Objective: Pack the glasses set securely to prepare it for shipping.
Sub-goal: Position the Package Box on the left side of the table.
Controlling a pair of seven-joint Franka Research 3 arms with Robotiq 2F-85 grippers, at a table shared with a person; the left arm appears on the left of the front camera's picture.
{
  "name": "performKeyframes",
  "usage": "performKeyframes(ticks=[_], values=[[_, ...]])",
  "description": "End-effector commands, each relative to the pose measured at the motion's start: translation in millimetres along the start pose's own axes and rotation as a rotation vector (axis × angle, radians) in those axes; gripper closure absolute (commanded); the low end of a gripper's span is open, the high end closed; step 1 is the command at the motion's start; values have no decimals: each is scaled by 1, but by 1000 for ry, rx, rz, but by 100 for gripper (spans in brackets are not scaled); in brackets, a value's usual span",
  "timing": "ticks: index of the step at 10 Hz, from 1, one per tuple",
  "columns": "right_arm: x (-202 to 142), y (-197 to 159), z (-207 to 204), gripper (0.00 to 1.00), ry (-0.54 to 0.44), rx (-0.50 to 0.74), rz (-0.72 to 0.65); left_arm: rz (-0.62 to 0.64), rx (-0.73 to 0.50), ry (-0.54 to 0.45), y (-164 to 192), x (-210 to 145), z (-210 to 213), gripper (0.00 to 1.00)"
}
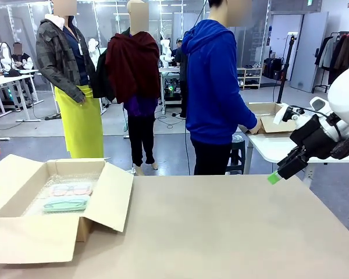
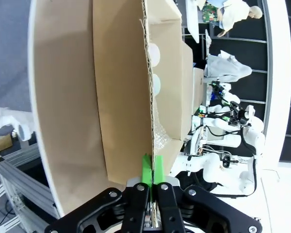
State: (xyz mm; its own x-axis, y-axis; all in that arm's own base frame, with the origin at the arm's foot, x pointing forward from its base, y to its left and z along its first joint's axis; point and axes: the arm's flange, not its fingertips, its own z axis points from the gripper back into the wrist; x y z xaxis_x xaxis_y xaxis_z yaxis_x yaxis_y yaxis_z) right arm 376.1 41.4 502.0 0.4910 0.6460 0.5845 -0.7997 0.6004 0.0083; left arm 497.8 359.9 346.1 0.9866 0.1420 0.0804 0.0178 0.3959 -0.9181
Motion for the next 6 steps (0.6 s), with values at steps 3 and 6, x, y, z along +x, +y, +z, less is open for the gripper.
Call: performKeyframes(ticks=[3,6], values=[[2,2,0,0,8,-3,-13,0,0,0,0,0,0,99],[2,2,0,0,8,-3,-13,0,0,0,0,0,0,99]])
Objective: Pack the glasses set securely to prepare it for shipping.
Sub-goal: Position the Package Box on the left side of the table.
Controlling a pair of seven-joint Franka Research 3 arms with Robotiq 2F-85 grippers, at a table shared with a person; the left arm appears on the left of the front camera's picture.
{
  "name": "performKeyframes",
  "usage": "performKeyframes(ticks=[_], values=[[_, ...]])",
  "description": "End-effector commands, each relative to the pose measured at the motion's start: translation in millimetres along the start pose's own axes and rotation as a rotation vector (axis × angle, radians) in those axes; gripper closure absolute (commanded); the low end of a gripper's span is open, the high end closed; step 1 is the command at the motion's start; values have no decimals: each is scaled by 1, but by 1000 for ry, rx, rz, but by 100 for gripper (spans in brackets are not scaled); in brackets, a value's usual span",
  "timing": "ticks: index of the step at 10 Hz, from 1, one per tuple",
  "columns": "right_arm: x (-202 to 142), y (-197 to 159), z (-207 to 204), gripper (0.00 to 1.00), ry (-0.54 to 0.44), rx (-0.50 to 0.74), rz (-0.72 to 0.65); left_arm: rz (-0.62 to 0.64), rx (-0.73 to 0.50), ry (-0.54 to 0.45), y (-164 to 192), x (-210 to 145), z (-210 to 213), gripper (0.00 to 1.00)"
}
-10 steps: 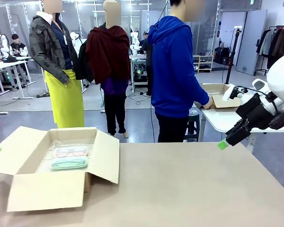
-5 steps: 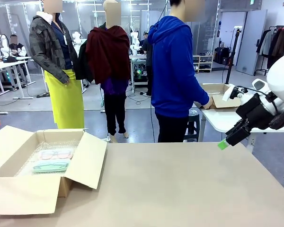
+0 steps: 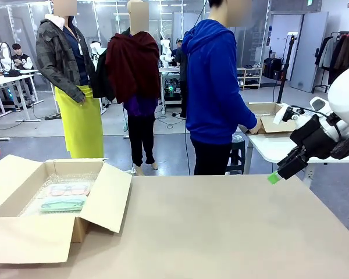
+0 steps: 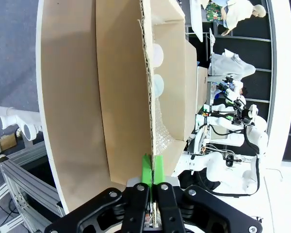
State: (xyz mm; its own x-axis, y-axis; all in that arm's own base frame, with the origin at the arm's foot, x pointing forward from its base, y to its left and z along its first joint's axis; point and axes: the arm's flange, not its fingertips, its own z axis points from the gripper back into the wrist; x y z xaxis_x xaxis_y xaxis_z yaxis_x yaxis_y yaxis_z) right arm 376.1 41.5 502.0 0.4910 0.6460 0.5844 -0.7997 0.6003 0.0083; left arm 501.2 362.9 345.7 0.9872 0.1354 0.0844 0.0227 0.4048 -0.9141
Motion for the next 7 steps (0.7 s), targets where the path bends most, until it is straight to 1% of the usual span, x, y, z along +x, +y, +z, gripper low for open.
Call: performKeyframes(ticks=[1,2,3,4,6,7], values=[[2,2,0,0,8,-3,-13,0,0,0,0,0,0,99],[2,2,0,0,8,-3,-13,-12,19,-15,0,2,3,61],[2,2,0,0,8,-3,-13,-21,36,-35,-1,3,6,53],[2,2,0,0,8,-3,-13,-23,68,-43,-2,1,8,15],[2,2,0,0,8,-3,-13,-24,119,-67,-1,-4,17,0],[2,2,0,0,8,-3,-13,-32,152,-80,-1,-4,23,0]])
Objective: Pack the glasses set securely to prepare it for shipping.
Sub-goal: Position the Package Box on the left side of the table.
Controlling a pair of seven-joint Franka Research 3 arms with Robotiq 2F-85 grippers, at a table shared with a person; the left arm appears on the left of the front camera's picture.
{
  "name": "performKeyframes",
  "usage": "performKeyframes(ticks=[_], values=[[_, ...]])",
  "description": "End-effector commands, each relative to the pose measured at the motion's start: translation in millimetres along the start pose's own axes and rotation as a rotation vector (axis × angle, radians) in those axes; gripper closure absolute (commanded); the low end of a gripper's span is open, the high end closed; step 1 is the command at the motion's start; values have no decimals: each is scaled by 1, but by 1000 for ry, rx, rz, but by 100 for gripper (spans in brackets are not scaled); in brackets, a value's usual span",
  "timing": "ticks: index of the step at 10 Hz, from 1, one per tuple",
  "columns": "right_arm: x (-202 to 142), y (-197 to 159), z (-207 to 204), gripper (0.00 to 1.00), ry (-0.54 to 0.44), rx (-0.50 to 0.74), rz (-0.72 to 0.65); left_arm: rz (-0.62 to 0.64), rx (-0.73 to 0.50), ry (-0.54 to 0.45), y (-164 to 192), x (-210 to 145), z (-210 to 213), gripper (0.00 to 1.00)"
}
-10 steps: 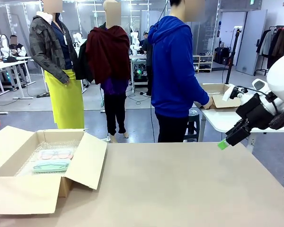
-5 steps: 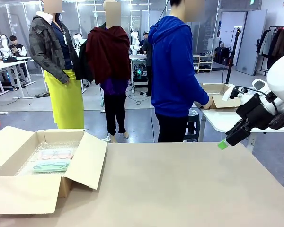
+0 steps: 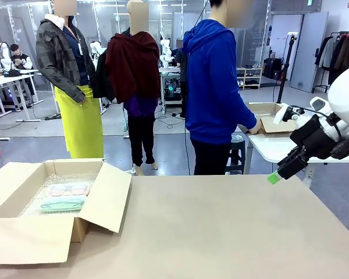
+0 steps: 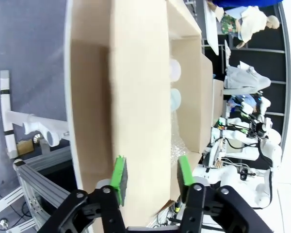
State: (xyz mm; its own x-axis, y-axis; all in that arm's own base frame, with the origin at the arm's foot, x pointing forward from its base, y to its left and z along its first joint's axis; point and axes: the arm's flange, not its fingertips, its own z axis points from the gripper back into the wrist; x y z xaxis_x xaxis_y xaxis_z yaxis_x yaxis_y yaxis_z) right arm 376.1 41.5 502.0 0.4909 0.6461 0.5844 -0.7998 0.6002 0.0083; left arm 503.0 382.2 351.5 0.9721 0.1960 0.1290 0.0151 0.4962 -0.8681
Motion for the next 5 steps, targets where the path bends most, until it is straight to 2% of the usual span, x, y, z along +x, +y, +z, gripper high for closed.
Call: performKeyframes(ticks=[1,2,3,5], values=[[2,2,0,0,8,-3,-13,-26,74,-28,-1,-9,12,0],[2,2,0,0,8,-3,-13,-34,104,-55,4,-8,21,12],[2,2,0,0,8,-3,-13,-13,110,-69,9,-8,26,2],[2,2,0,0,8,-3,-13,-31,98,-100,5,-10,34,0]])
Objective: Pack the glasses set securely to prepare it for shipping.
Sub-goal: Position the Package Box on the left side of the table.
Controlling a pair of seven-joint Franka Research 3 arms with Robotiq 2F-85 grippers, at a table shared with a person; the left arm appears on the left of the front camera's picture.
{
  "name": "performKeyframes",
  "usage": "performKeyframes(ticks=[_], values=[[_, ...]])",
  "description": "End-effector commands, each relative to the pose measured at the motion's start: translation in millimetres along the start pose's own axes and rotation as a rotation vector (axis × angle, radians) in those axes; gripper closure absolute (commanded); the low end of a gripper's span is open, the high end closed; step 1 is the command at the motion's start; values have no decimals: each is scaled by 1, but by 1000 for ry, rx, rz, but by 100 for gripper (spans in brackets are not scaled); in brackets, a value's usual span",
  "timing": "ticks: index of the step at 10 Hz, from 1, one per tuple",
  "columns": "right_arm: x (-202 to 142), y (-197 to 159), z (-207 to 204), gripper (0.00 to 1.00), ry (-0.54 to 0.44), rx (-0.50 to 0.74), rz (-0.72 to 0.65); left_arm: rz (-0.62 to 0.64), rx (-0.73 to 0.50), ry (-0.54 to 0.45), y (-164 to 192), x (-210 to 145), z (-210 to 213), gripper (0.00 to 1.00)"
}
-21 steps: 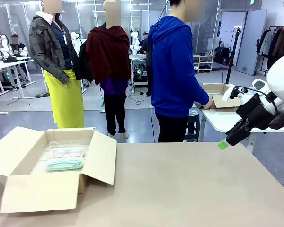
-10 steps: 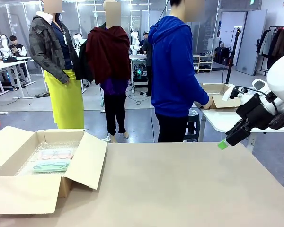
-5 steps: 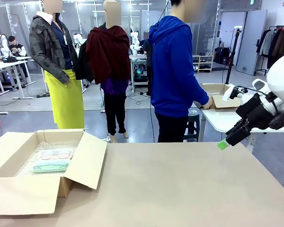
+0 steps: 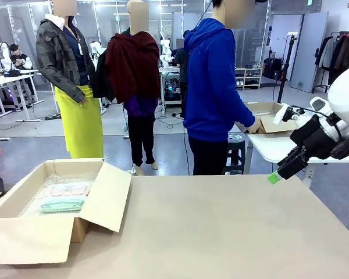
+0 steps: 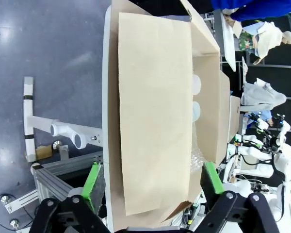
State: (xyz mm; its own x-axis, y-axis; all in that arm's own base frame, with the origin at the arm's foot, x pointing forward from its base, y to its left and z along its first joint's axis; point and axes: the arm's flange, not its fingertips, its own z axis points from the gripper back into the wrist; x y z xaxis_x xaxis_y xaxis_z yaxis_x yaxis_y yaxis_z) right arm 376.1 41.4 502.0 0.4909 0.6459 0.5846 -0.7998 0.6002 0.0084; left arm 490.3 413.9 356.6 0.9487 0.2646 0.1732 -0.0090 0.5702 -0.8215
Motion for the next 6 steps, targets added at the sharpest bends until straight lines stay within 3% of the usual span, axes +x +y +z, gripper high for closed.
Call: performKeyframes(ticks=[1,2,4,6], values=[[2,2,0,0,9,-3,-13,-39,7,-41,-14,-2,10,0],[2,2,0,0,9,-3,-13,-171,39,-71,-44,-4,15,0],[2,2,0,0,9,-3,-13,-513,29,-32,-149,-29,4,0],[2,2,0,0,9,-3,-13,-838,37,87,-253,-71,-42,0]])
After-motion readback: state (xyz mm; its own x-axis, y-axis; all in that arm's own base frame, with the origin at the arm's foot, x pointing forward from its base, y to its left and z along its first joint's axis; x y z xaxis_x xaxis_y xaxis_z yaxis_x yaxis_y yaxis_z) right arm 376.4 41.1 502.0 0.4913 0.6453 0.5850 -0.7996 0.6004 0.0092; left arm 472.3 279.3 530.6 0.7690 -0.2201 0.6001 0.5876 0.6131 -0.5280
